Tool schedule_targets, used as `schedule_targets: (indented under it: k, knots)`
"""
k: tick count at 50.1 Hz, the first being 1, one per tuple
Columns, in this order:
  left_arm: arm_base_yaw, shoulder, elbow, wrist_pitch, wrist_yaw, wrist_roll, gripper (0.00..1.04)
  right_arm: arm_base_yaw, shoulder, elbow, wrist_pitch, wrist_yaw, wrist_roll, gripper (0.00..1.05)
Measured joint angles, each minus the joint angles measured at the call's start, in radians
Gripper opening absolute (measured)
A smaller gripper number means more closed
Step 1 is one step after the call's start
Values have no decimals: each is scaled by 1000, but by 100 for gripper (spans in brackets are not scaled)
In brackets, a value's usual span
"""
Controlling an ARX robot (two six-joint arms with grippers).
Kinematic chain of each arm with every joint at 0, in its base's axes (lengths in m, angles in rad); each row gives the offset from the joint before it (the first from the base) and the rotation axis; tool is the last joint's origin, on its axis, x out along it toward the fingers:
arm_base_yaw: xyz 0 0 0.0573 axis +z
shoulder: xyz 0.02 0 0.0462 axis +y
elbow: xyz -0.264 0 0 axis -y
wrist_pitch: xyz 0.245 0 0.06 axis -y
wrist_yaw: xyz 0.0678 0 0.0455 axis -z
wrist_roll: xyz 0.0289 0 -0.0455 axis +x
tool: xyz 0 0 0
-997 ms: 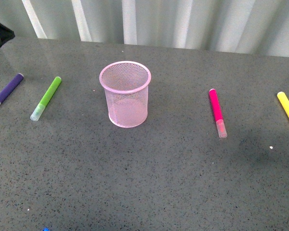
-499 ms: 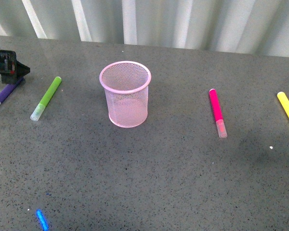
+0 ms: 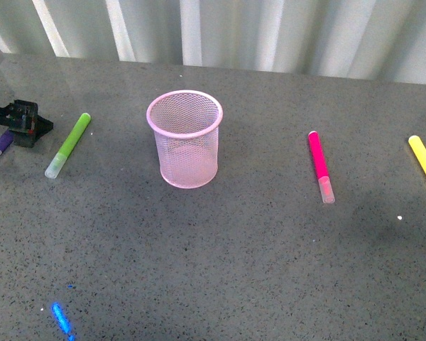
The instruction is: Insert purple and pink pens into pink cup
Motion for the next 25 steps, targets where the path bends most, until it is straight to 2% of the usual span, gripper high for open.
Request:
schedule_targets:
  k: [25]
  knots:
    - [-6,32,55,-61,-24,26,96,0,0,0,0,0,0,98]
